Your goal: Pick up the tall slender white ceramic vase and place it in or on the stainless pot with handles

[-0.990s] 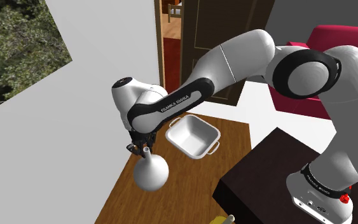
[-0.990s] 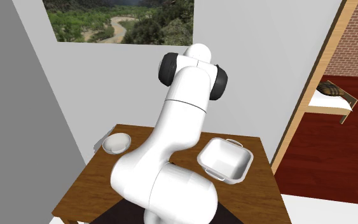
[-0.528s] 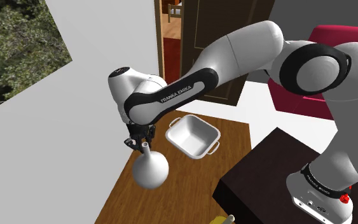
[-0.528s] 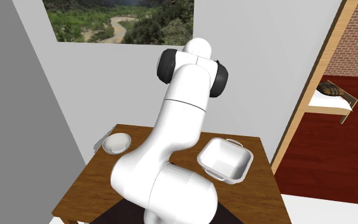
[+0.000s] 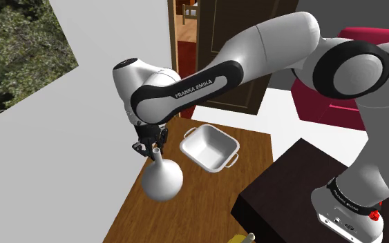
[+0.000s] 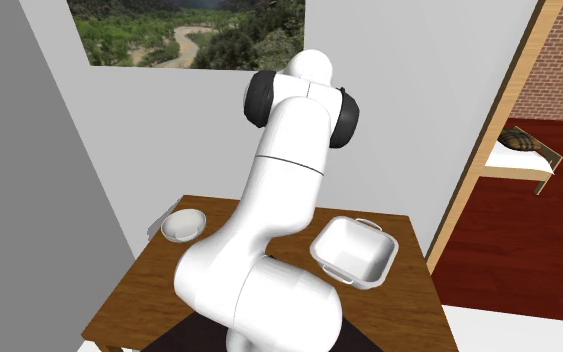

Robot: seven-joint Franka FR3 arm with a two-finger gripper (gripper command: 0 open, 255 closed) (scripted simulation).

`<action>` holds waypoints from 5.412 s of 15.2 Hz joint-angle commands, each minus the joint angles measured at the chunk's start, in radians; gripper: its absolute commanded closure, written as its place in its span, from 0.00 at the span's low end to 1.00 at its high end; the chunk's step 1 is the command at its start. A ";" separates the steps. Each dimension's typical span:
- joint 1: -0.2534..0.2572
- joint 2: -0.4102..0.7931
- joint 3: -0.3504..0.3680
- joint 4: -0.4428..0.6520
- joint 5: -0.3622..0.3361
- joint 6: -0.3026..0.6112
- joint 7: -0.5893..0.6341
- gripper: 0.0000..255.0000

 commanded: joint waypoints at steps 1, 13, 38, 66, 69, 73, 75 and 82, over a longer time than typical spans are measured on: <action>-0.003 -0.013 0.003 0.007 0.004 -0.019 -0.002 1.00; 0.001 -0.060 0.015 0.095 0.020 -0.151 -0.004 1.00; -0.325 -0.447 -0.036 -0.156 0.126 -0.281 -0.350 1.00; -0.456 -0.504 -0.110 -0.368 0.126 -0.124 -0.545 1.00; -0.456 -0.495 -0.111 -0.397 0.123 -0.087 -0.544 1.00; -0.455 -0.481 -0.112 -0.432 0.118 -0.038 -0.541 1.00; -0.455 -0.472 -0.113 -0.448 0.115 -0.014 -0.539 1.00; -0.452 -0.436 -0.117 -0.497 0.103 0.069 -0.532 1.00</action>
